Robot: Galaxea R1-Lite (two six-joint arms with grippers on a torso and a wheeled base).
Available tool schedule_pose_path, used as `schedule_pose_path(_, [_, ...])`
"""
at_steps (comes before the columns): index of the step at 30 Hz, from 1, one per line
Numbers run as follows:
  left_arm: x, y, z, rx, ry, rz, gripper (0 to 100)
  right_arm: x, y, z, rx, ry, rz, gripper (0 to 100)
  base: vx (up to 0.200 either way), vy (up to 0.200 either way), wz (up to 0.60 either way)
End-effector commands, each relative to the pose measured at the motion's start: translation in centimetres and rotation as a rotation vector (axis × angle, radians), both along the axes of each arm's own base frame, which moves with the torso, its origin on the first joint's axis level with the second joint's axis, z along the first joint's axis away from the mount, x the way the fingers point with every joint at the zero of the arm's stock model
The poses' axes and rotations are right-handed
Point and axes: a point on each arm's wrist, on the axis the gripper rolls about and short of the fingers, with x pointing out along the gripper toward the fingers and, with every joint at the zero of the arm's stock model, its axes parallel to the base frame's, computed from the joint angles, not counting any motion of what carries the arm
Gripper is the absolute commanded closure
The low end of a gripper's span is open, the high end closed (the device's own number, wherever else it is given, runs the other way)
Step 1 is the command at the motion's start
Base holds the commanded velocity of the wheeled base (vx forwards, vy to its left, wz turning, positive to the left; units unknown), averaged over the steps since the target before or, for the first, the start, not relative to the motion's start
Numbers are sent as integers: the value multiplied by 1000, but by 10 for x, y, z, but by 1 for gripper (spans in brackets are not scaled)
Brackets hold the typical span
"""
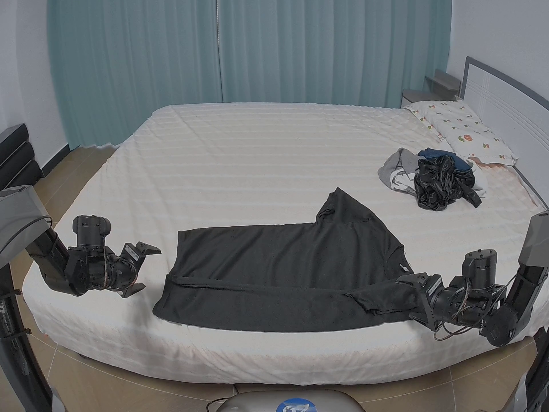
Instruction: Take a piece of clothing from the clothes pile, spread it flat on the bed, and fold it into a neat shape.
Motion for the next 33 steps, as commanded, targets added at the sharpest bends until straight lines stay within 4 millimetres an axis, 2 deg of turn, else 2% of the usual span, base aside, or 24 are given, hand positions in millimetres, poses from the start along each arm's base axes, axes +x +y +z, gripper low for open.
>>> schedule_pose_path(1, [0,0,-2,1,5,-2,0,0,3,-13,6,46,-2,0,0,0,0])
schedule_pose_path(11, [3,0,-7,2,17,-2,0,6,4,-24,26,38,-41,0,0,0,0])
schedule_pose_path(15, [4,0,-11,2,24,-2,0,7,10,-23,32,12,-20,0,0,0,0])
schedule_pose_path(20, [4,0,-11,2,24,-2,0,10,16,-34,7,-9,-42,0,0,0,0])
schedule_pose_path(33, [5,0,-12,1,27,-2,0,7,20,-40,5,-38,-32,0,0,0,0])
